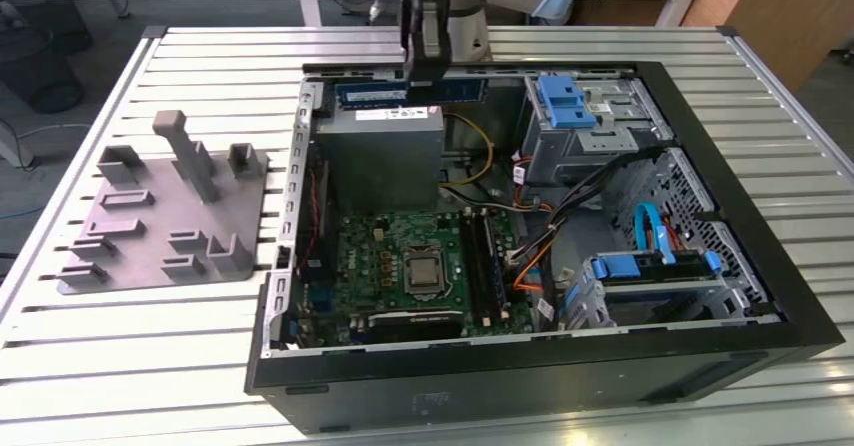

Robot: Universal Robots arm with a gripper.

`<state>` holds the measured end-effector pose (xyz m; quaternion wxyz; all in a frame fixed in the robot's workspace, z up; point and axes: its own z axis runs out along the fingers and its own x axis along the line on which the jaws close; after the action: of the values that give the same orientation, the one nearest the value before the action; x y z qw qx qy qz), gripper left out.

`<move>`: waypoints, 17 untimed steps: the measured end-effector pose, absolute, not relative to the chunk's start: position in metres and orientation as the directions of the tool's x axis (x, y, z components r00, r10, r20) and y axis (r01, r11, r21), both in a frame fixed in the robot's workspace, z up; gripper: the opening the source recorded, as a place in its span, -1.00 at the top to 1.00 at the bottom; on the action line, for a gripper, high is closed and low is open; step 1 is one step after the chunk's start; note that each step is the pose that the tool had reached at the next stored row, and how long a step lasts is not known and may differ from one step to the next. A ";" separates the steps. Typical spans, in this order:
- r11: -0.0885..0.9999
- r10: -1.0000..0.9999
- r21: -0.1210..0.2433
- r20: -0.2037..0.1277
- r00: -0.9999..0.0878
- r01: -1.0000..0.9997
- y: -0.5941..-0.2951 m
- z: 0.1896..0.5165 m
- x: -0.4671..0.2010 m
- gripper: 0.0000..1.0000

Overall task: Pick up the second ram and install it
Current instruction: 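Pick up the second ram and move it above second insertion slot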

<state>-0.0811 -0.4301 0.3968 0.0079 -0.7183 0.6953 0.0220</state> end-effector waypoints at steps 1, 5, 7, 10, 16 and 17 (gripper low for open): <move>-0.033 -0.999 0.019 -0.043 0.032 -0.999 -0.430 0.397 -0.079 0.73; -0.033 -0.999 0.019 -0.043 0.032 -0.999 -0.430 0.397 -0.071 0.73; -0.033 -0.999 0.019 -0.043 0.032 -0.999 -0.430 0.397 -0.066 0.73; -0.033 -0.999 0.019 -0.043 0.032 -0.999 -0.430 0.397 -0.060 0.73; -0.033 -0.999 0.019 -0.043 0.032 -0.999 -0.430 0.396 -0.045 0.73; -0.033 -0.999 0.019 -0.043 0.032 -0.999 -0.430 0.396 -0.044 0.73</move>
<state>-0.0438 -0.4296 0.3962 0.0079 -0.7183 0.6953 0.0220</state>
